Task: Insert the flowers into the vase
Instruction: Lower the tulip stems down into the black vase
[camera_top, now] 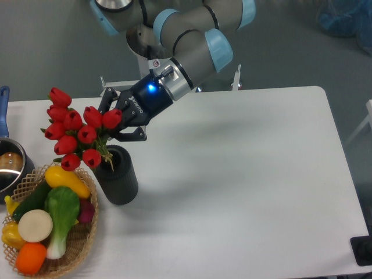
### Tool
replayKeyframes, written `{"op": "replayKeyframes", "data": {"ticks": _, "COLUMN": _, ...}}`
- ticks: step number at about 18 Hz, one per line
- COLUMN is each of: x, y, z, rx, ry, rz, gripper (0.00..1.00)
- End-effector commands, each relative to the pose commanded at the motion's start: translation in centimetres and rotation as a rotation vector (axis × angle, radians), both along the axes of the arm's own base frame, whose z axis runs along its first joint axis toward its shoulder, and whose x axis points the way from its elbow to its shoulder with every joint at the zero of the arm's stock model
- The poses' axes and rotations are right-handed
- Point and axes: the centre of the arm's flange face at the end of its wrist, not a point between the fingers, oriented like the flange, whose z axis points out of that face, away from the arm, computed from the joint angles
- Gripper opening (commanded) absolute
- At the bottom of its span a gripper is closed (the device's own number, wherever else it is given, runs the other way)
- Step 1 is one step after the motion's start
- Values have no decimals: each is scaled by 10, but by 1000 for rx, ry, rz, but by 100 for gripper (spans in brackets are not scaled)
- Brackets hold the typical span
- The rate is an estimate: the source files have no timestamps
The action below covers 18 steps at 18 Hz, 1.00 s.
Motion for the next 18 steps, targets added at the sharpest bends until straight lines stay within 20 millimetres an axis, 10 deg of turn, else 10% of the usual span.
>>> {"op": "replayKeyframes", "data": {"ticks": 18, "x": 1, "y": 6, "z": -30, "rx": -12, "ry": -5, "rz": -25, "gripper": 24}}
